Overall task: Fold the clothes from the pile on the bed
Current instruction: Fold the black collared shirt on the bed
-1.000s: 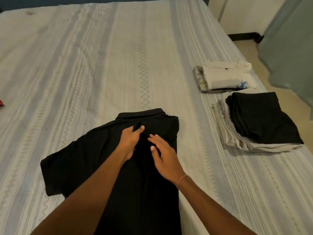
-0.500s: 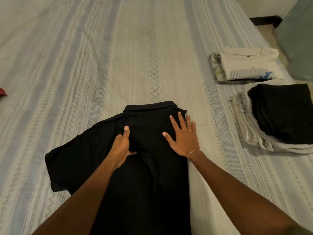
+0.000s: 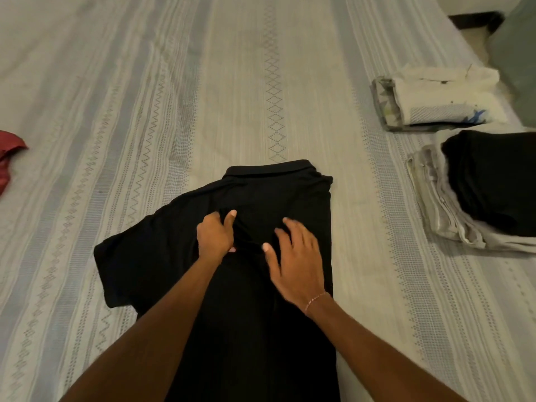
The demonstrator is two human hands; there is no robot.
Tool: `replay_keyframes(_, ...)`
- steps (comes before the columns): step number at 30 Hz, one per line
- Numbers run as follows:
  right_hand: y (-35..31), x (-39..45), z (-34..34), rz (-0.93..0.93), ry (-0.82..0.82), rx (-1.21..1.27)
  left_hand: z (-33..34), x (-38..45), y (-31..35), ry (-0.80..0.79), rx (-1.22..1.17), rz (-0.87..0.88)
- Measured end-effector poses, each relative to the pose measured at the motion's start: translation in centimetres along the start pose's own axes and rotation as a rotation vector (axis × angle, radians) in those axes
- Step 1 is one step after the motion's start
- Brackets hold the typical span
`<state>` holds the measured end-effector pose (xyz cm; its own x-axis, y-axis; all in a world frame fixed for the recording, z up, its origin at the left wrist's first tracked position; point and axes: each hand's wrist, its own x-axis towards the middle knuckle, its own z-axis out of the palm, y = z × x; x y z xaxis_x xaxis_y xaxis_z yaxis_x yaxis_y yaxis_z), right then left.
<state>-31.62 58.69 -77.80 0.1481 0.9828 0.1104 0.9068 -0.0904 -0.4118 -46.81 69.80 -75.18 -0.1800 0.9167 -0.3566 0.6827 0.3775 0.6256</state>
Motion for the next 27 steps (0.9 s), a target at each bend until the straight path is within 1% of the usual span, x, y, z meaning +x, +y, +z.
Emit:
replay_keyframes(2,-2.2,-1.9,-0.1,-0.012,-0.040,0.052,0.2,0.1,-0.3,0.044,0.038,0.037)
replay_keyframes(6,-4.4,-2.9,0.9,-0.112,-0.046,0.004,0.1,-0.1,-0.1,0.074,0.018,0.057)
replay_keyframes(10,-5.9,-2.8,0.7,-0.049,-0.180,0.032,0.3,-0.6,0.4,0.181,0.150,0.122)
replay_keyframes(12,-6.3,-2.7,0.5,-0.050,-0.176,0.013,0.5,-0.9,0.6,0.197,0.199,0.172)
replay_keyframes(14,-6.3,-2.5,0.3,-0.058,-0.138,0.005,0.6,-1.0,1.2,0.209,0.217,0.181)
replay_keyframes(15,-6.3,-2.5,0.1,-0.028,-0.105,0.039,0.6,-1.1,1.6,0.221,0.227,0.187)
replay_keyframes(16,-6.3,-2.6,-0.3,0.033,-0.063,0.099,0.5,-1.1,2.2,0.237,0.238,0.203)
replay_keyframes(17,-6.4,-2.7,-0.8,0.141,-0.029,0.232,0.5,-1.3,3.1,0.243,0.244,0.225)
replay_keyframes(20,-6.1,-3.6,-2.4,0.475,0.044,0.787,1.1,-2.3,6.8,0.204,0.276,0.307)
replay_keyframes(21,-5.9,-3.9,-3.0,0.566,0.085,0.898,1.7,-2.8,8.1,0.173,0.297,0.338)
replay_keyframes(24,-4.3,-4.6,-4.4,0.804,0.175,1.079,4.8,-4.3,11.4,0.062,0.379,0.432)
replay_keyframes(27,-1.8,-5.0,-4.7,0.922,0.225,1.072,8.3,-5.3,13.0,-0.014,0.429,0.479)
